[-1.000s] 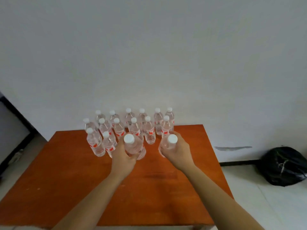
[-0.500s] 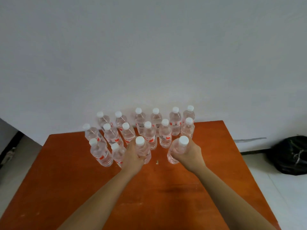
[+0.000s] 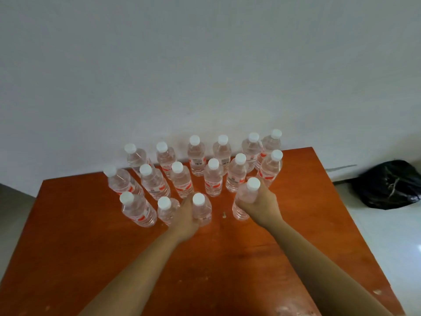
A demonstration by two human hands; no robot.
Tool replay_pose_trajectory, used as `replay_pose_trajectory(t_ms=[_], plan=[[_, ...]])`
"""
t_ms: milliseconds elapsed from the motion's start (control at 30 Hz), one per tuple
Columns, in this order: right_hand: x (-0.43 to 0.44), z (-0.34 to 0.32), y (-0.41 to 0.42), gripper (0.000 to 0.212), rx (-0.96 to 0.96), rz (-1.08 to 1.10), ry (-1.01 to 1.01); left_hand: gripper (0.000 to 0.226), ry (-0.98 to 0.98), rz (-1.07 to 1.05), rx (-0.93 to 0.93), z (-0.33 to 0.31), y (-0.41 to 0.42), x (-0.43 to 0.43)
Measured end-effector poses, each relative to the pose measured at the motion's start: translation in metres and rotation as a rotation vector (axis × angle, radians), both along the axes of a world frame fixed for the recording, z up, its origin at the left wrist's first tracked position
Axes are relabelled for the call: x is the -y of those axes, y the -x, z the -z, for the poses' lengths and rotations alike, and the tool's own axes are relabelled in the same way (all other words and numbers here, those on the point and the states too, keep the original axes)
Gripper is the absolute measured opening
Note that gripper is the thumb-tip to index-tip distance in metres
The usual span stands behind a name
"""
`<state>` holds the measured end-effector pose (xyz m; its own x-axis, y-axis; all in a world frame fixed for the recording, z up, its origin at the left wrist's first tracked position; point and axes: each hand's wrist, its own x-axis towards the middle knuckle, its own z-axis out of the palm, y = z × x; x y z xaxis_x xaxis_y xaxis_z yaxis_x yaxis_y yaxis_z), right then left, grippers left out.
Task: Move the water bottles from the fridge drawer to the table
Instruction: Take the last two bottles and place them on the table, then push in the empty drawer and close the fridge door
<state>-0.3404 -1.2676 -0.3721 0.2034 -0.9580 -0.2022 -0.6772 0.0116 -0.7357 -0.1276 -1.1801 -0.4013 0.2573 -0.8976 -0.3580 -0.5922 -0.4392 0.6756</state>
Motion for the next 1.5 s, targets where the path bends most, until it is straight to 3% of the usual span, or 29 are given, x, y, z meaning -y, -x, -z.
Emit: replay_pose_trajectory(t_ms=[300, 433, 600, 667, 767, 933, 1167, 1500], plan=[[-0.010, 0.027, -0.029, 0.079, -0.098, -0.107, -0.115, 0.085, 0.001, -0.049, -0.042, 0.007, 0.000, 0.000], [-0.012, 0.021, -0.027, 0.087, -0.155, -0.158, -0.091, 0.090, 0.000, -0.094, -0.106, 0.000, 0.007, -0.003], [-0.009, -0.017, -0.015, 0.090, -0.040, -0.173, 0.060, 0.087, 0.141, -0.070, -0.191, -0.041, 0.004, -0.008], [-0.003, -0.042, -0.011, 0.087, -0.020, -0.144, 0.197, 0.080, 0.250, 0.000, -0.076, -0.069, -0.004, -0.004], [0.009, -0.086, -0.001, 0.077, -0.122, -0.028, 0.524, 0.060, 0.406, 0.043, 0.290, -0.117, -0.016, 0.009], [0.014, -0.146, 0.030, 0.075, -0.352, 0.139, 0.926, 0.063, 0.731, 0.028, 0.673, -0.187, -0.011, 0.038], [-0.032, -0.176, 0.121, 0.078, -0.621, 0.369, 1.059, 0.069, 0.884, 0.186, 0.735, -0.213, 0.076, 0.067], [-0.193, -0.193, 0.316, 0.084, -0.776, 0.724, 1.008, 0.073, 1.052, 0.566, 0.551, -0.236, 0.299, -0.010]])
